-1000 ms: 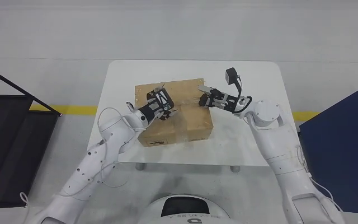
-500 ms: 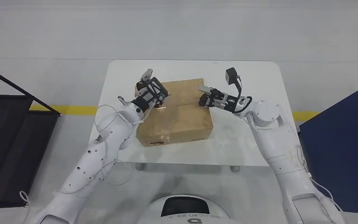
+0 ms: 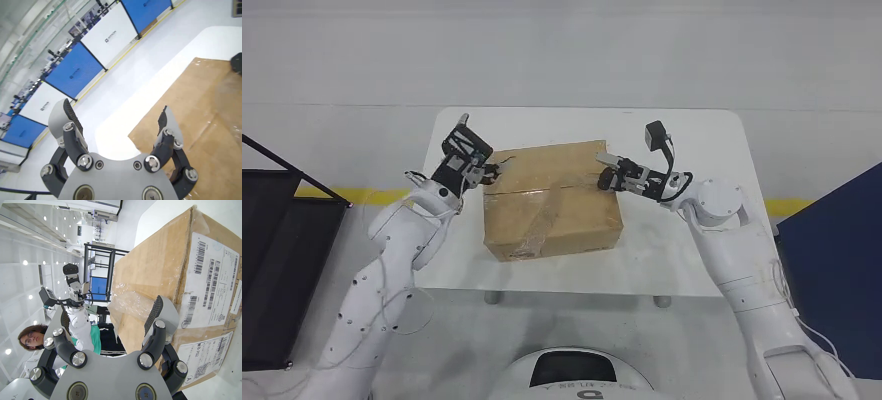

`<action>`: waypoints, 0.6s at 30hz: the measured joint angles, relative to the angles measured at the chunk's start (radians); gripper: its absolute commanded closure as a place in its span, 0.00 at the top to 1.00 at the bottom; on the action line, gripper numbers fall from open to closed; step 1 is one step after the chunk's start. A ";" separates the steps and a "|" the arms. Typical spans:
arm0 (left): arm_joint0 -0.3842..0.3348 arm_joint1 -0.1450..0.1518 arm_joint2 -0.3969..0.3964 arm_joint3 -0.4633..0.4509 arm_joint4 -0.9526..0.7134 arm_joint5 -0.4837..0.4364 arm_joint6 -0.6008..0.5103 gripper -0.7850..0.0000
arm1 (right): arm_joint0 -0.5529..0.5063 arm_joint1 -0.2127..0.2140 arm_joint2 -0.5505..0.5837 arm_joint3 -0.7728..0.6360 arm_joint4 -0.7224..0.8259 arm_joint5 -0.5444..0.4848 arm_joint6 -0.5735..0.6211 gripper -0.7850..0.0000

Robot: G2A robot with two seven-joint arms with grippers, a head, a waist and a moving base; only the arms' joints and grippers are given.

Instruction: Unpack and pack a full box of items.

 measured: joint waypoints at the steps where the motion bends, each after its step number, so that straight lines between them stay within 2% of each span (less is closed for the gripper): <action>1: 0.002 0.001 0.001 0.000 -0.026 -0.039 -0.001 1.00 | 0.000 0.000 0.000 0.000 0.000 0.000 0.000 1.00; 4: 0.003 0.001 0.030 0.010 -0.082 -0.144 -0.005 1.00 | 0.000 0.000 0.000 0.000 0.000 0.000 0.000 1.00; 6: -0.008 -0.002 0.063 0.022 -0.079 -0.168 -0.012 1.00 | 0.000 0.000 0.000 0.000 0.000 0.000 0.000 1.00; 15: -0.121 -0.037 0.266 0.115 -0.053 -0.166 -0.022 1.00 | 0.000 0.000 0.000 0.000 0.000 0.000 0.000 1.00; 18: -0.164 -0.050 0.317 0.152 -0.023 -0.128 -0.030 1.00 | 0.000 0.000 0.000 0.000 0.000 0.000 0.000 1.00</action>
